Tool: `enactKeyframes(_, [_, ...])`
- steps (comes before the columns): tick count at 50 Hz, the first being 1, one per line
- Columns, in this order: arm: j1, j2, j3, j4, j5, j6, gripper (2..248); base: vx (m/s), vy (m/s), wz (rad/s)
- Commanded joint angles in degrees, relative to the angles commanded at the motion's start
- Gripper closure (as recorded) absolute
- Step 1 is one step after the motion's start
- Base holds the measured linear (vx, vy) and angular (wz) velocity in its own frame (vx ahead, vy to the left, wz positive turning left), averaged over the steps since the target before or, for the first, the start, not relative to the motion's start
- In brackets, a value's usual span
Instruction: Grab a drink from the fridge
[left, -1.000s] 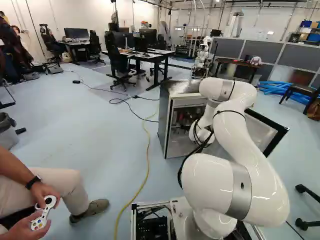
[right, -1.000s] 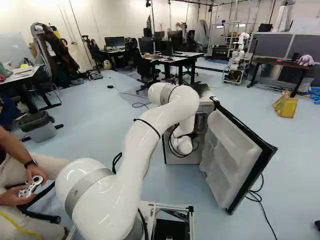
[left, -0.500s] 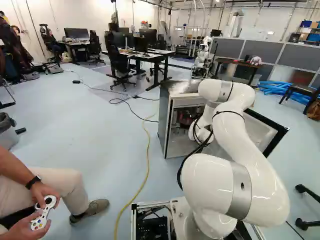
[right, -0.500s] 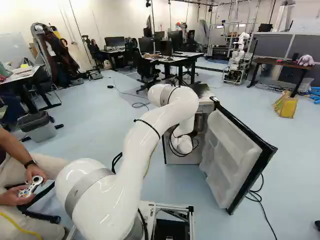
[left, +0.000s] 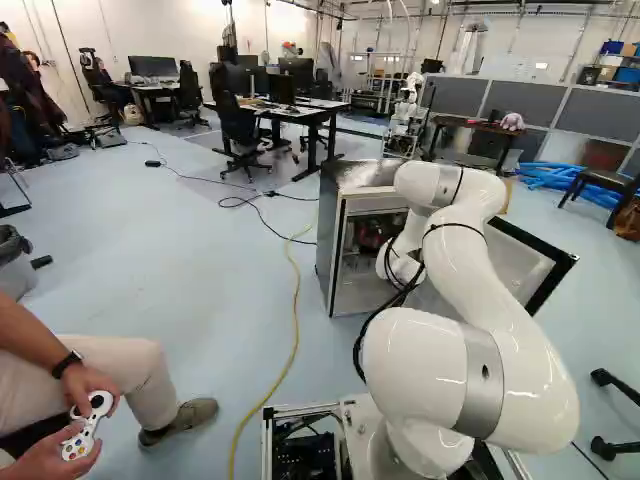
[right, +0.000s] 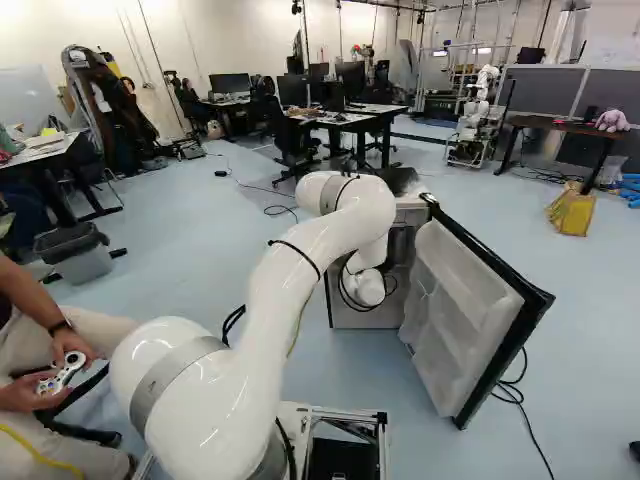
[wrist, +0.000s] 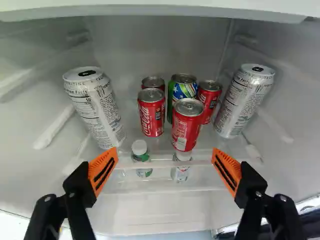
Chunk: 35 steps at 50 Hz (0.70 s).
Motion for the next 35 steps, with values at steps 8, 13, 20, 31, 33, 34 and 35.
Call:
enactKeyframes(8, [0.15,-0.47,-0.89,0.00,0.00,0.00,3,0.000,0.000,0.000])
enactKeyframes(13, [0.24,-0.77,-1.45,0.00,0.05,0.00,3,0.000,0.000,0.000])
enactKeyframes(20, [0.37,-1.19,-2.24,0.00,0.30,0.00,3,0.000,0.000,0.000])
enactKeyframes(31, [0.57,-1.87,-3.50,0.00,0.95,0.00,3,0.000,0.000,0.000])
enactKeyframes(33, [0.60,-1.98,-3.72,0.00,1.08,0.00,3,0.000,0.000,0.000])
enactKeyframes(34, [0.61,-2.04,-3.83,0.00,1.14,0.00,3,0.000,0.000,0.000])
enactKeyframes(35, [0.61,-2.10,-3.94,0.00,1.21,0.00,3,0.000,0.000,0.000])
